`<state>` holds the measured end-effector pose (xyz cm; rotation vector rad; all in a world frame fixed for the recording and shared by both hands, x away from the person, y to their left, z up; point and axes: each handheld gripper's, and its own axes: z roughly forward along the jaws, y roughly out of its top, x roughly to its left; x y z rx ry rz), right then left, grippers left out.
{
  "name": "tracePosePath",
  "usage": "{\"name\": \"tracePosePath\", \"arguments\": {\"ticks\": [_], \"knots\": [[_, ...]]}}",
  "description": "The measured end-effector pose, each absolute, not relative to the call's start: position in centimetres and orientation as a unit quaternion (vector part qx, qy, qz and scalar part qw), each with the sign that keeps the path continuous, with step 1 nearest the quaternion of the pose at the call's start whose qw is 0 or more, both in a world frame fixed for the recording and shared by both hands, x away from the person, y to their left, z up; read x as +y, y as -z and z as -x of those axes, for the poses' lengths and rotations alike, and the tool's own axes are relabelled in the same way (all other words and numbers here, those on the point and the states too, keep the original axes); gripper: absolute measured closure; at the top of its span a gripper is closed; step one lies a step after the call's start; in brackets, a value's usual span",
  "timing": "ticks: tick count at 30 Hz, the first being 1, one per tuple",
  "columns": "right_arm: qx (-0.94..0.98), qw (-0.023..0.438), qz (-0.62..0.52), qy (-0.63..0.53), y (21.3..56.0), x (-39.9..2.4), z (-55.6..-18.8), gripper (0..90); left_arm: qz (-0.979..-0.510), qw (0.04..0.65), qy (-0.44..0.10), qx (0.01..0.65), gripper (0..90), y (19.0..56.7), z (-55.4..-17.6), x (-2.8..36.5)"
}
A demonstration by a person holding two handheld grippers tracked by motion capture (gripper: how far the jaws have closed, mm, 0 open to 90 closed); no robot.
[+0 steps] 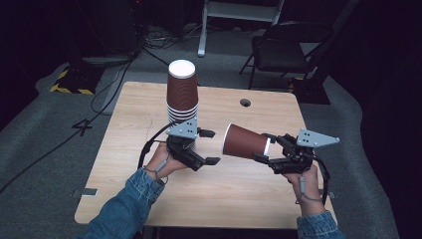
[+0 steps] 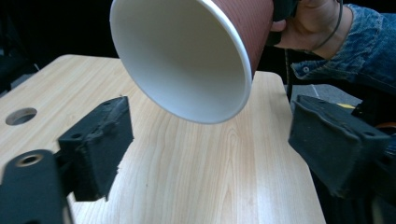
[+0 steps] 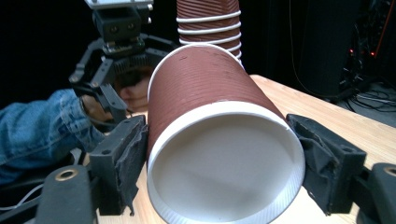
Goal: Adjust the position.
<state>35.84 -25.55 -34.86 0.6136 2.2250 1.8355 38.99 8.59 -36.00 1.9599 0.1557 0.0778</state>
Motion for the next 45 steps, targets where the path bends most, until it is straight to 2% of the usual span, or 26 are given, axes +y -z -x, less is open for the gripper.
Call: {"name": "tracePosePath", "arguments": {"ticks": [2, 3, 4, 9, 16, 21, 25, 34, 38, 45], "knots": [[0.745, 0.093, -0.211, -0.626, 35.3, -25.5, -35.8, 23.6, -0.828, 0.557, -0.035, 0.06, 23.0, 36.1, -38.9, 8.5], [0.745, 0.093, -0.211, -0.626, 35.3, -25.5, -35.8, 23.6, -0.826, 0.56, -0.038, 0.055, 23.0, 36.2, -38.7, 8.5], [0.737, 0.094, -0.211, -0.635, 35.7, -25.4, -35.8, 23.6, -0.822, 0.567, -0.043, 0.044, 30.0, 36.4, -38.6, 8.4], [0.724, 0.082, -0.212, -0.652, 36.8, -25.2, -35.9, 23.5, -0.825, 0.563, -0.039, 0.037, 36.8, 37.0, -38.4, 7.6], [0.726, 0.079, -0.211, -0.65, 37.6, -24.8, -36.0, 23.5, -0.823, 0.567, -0.037, 0.013, 58.7, 37.4, -38.5, 7.8], [0.728, 0.071, -0.206, -0.651, 37.9, -24.7, -36.0, 23.5, -0.819, 0.574, -0.023, 0.002, 67.3, 37.5, -38.7, 8.1], [0.726, 0.069, -0.208, -0.651, 38.3, -24.7, -36.1, 23.5, -0.826, 0.563, -0.024, -0.014, 80.2, 37.4, -38.5, 8.1], [0.754, 0.063, -0.188, -0.627, 38.1, -24.7, -36.0, 22.5, -0.843, 0.535, -0.023, -0.047, 84.7, 37.0, -38.0, 7.7], [0.773, 0.052, -0.191, -0.603, 37.7, -24.8, -36.1, 14.8, -0.856, 0.512, -0.035, -0.06, 85.6, 36.9, -37.5, 7.3], [0.828, 0.042, -0.173, -0.532, 36.4, -24.6, -35.8, 9.5, -0.885, 0.451, -0.056, -0.103, 85.9, 37.1, -36.7, 6.4]]}}
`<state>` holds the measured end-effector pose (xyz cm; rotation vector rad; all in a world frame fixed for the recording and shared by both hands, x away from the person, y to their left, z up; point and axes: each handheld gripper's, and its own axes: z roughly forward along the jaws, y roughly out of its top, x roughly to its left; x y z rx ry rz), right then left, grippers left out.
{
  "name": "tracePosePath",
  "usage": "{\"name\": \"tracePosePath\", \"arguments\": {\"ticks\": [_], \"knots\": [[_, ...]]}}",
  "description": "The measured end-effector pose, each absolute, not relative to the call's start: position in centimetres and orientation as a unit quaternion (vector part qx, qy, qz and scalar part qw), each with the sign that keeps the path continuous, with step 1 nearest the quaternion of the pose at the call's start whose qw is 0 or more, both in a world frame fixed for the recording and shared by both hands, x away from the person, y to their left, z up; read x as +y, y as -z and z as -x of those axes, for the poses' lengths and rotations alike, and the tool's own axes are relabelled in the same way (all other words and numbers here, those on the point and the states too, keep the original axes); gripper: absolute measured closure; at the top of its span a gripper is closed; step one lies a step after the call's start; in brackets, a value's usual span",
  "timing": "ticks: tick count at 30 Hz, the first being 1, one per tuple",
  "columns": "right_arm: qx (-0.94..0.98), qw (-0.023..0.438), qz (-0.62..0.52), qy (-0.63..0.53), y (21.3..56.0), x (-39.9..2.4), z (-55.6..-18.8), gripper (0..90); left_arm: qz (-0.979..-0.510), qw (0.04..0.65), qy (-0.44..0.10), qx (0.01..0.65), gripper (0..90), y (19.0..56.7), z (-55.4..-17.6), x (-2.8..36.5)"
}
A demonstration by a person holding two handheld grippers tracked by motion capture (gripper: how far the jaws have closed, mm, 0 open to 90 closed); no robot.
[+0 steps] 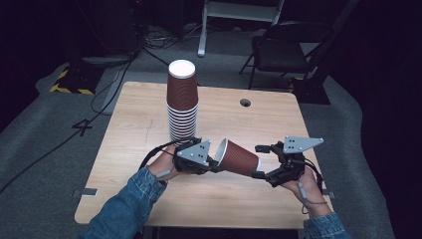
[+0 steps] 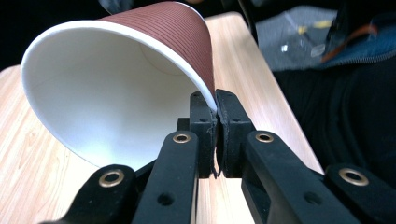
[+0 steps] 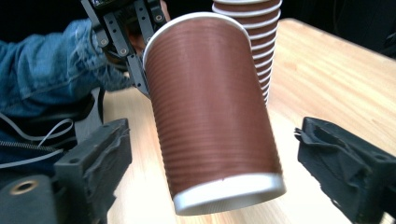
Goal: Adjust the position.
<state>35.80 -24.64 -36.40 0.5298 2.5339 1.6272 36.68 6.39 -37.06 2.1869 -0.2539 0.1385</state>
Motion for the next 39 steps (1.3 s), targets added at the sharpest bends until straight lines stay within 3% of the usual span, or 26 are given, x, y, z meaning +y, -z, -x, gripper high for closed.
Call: {"name": "tracePosePath", "arguments": {"ticks": [13, 24, 39], "knots": [[0.89, -0.007, -0.154, -0.429, 34.7, -22.1, -37.2, 6.6, -0.909, 0.388, -0.058, -0.137, 85.9, 37.4, -35.6, 5.1], [0.905, -0.067, -0.145, -0.393, 34.9, -19.4, -38.4, 1.8, -0.913, 0.377, -0.052, -0.147, 85.9, 37.5, -35.4, 4.9], [0.918, -0.094, -0.128, -0.363, 36.1, -17.2, -38.9, 0.7, -0.908, 0.381, -0.051, -0.164, 85.9, 37.6, -35.1, 4.7]]}}
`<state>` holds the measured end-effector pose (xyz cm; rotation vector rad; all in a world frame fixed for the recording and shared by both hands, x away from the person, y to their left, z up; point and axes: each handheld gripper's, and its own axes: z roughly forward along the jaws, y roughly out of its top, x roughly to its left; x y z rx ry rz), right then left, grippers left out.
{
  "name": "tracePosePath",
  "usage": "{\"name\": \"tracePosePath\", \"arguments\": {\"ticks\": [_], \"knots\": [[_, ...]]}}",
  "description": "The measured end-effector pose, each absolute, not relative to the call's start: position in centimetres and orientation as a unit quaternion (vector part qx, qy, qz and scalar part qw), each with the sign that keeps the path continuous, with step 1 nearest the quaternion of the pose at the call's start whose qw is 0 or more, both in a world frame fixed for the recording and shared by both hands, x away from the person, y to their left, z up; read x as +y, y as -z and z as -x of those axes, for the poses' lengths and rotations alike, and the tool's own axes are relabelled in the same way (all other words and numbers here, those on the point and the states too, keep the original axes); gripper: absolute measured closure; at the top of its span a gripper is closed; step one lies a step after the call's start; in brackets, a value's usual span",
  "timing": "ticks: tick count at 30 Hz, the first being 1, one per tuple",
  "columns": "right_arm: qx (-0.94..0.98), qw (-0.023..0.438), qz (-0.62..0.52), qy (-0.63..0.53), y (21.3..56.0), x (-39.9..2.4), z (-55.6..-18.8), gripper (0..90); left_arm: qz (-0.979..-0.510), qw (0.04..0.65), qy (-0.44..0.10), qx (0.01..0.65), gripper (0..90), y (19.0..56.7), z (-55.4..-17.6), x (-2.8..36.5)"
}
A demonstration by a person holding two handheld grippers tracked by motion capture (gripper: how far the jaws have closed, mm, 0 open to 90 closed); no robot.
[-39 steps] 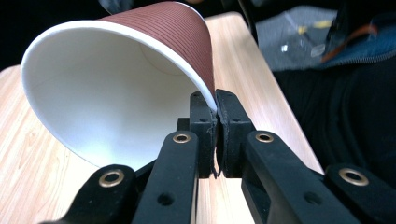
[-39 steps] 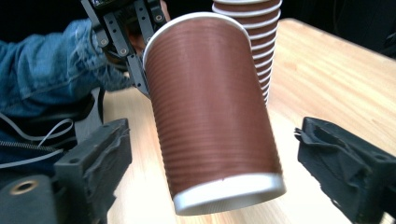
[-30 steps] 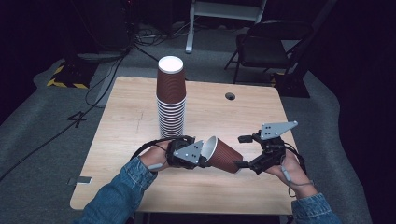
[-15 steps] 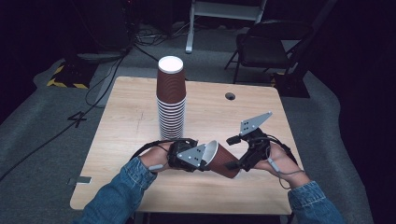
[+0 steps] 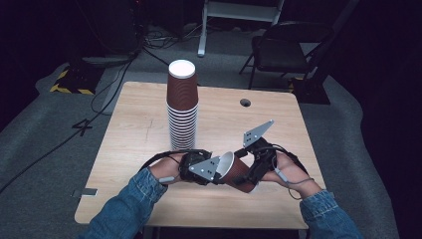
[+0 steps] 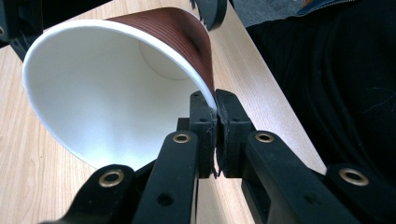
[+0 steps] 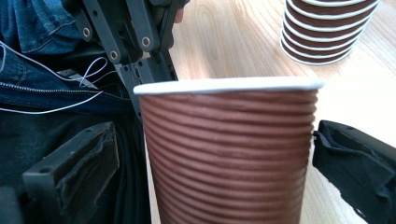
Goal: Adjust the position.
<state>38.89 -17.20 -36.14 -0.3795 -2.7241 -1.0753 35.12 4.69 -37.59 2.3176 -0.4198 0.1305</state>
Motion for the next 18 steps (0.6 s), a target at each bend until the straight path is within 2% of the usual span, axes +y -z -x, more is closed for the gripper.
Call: {"name": "tracePosePath", "arguments": {"ticks": [18], "knots": [[-0.93, 0.126, 0.114, 0.326, 37.5, -15.8, -39.1, 0.8, -0.909, 0.371, -0.05, -0.185, 86.1, 37.8, -34.7, 4.4]]}}
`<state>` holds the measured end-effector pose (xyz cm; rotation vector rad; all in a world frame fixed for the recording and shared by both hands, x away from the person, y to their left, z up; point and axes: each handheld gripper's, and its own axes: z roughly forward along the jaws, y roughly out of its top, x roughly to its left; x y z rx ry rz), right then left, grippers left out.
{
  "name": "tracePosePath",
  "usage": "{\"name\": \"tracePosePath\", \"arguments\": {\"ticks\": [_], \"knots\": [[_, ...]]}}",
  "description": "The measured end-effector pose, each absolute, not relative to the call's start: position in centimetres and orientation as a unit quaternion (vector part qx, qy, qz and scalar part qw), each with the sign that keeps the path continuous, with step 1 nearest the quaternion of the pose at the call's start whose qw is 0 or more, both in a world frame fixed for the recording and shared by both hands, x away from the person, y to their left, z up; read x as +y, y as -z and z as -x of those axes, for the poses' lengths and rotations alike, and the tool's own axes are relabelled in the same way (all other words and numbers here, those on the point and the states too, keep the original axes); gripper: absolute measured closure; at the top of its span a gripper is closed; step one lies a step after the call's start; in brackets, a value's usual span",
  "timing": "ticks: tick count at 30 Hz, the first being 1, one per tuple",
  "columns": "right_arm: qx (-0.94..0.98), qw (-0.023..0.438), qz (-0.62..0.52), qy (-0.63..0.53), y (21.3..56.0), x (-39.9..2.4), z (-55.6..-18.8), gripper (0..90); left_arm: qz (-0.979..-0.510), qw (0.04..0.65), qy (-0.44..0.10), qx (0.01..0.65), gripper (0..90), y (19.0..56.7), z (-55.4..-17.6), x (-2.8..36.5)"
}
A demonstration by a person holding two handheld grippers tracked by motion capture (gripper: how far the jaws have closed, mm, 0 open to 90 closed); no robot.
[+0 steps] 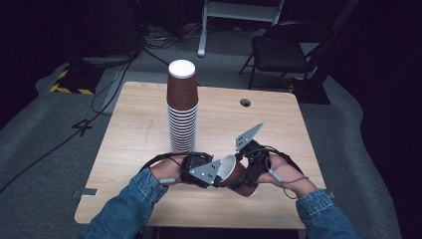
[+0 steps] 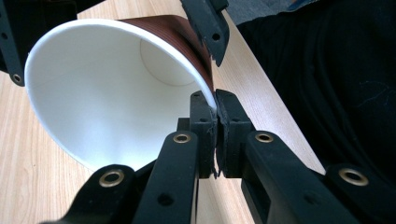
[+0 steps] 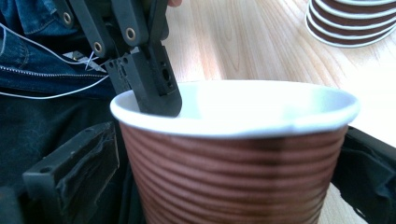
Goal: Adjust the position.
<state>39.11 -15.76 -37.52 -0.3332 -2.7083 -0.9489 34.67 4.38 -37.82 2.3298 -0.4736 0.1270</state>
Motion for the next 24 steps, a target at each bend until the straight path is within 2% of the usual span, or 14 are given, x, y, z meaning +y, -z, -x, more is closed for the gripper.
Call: {"name": "tracePosePath", "arguments": {"ticks": [5, 9, 17, 19, 22, 24], "knots": [[-0.935, 0.128, 0.112, 0.313, 37.84, -15.48, -39.21, 2.3, -0.909, 0.368, -0.047, -0.189, 86.2, 37.84, -34.72, 4.35], [-0.938, 0.124, 0.112, 0.302, 37.87, -15.33, -39.18, 8.5, -0.91, 0.367, -0.045, -0.189, 86.1, 37.85, -34.71, 4.32], [-0.941, 0.122, 0.111, 0.297, 37.68, -15.45, -39.14, 12.1, -0.911, 0.367, -0.038, -0.183, 84.7, 38.04, -34.9, 4.26], [-0.943, 0.116, 0.106, 0.294, 37.69, -15.49, -39.16, 12.4, -0.912, 0.372, -0.038, -0.17, 78.8, 38.07, -35.01, 4.3], [-0.943, 0.116, 0.109, 0.293, 37.6, -15.61, -39.12, 12.5, -0.912, 0.383, -0.033, -0.143, 54.9, 37.99, -35.48, 4.43], [-0.943, 0.111, 0.109, 0.293, 37.51, -15.67, -39.13, 12.5, -0.909, 0.392, -0.024, -0.137, 52.7, 38.0, -35.61, 4.61]]}}
